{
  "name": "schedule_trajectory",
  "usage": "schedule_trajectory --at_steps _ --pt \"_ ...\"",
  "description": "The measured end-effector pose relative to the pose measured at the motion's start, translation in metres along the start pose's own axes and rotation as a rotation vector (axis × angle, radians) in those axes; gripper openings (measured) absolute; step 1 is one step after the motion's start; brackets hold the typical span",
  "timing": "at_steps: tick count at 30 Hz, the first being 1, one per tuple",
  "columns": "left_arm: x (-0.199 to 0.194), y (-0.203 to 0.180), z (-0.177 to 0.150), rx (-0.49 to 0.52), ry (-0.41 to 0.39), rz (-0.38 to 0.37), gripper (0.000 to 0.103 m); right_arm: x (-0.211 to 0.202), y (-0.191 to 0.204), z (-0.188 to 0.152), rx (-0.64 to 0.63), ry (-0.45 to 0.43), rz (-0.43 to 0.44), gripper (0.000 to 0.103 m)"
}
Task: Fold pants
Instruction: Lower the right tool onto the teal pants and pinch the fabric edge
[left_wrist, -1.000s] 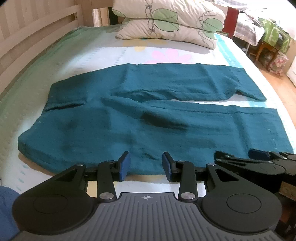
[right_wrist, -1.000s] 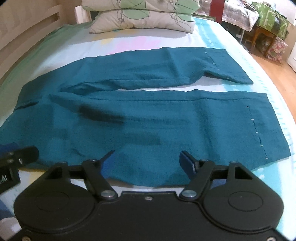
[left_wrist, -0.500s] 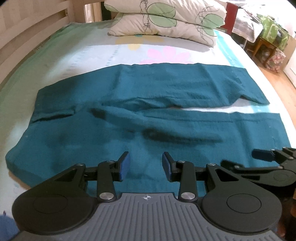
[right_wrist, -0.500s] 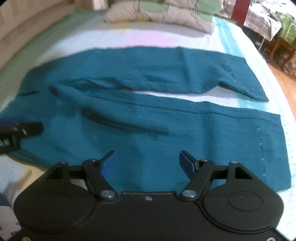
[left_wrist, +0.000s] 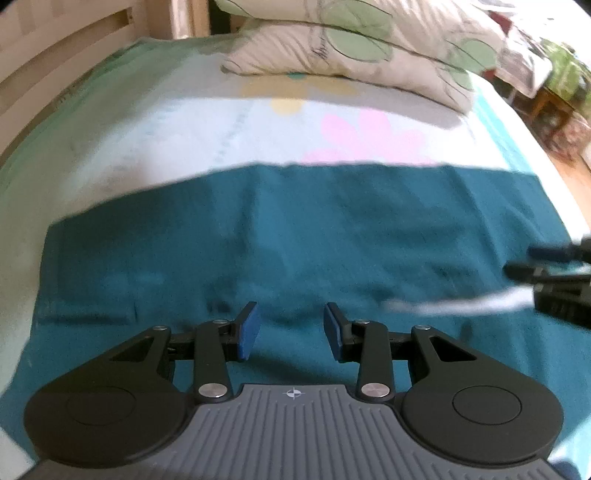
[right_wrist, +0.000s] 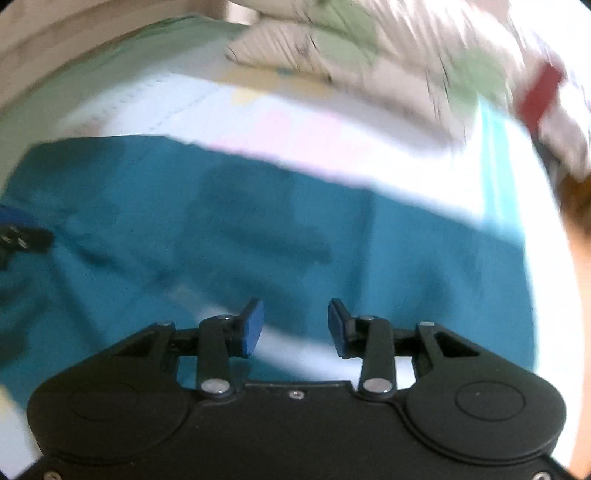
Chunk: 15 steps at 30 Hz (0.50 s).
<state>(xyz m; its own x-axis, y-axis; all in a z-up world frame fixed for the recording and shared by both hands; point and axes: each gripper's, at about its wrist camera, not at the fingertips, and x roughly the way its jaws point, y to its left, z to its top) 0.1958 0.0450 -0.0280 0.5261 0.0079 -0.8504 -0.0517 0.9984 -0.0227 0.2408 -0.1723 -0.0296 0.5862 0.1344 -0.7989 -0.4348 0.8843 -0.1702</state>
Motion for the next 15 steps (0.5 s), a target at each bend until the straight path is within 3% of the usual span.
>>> schedule_trajectory --at_steps 6,11,15 --pt "0.051 0.014 0.042 -0.018 0.027 0.044 0.036 0.061 -0.004 0.058 -0.185 -0.043 -0.047 0.051" --pt "0.091 0.020 0.052 -0.009 0.095 0.050 0.036 0.109 0.002 0.080 -0.301 -0.079 0.009 0.052" --pt "0.121 0.026 0.049 -0.020 0.177 0.040 0.036 0.136 -0.004 0.085 -0.318 -0.051 0.115 0.052"
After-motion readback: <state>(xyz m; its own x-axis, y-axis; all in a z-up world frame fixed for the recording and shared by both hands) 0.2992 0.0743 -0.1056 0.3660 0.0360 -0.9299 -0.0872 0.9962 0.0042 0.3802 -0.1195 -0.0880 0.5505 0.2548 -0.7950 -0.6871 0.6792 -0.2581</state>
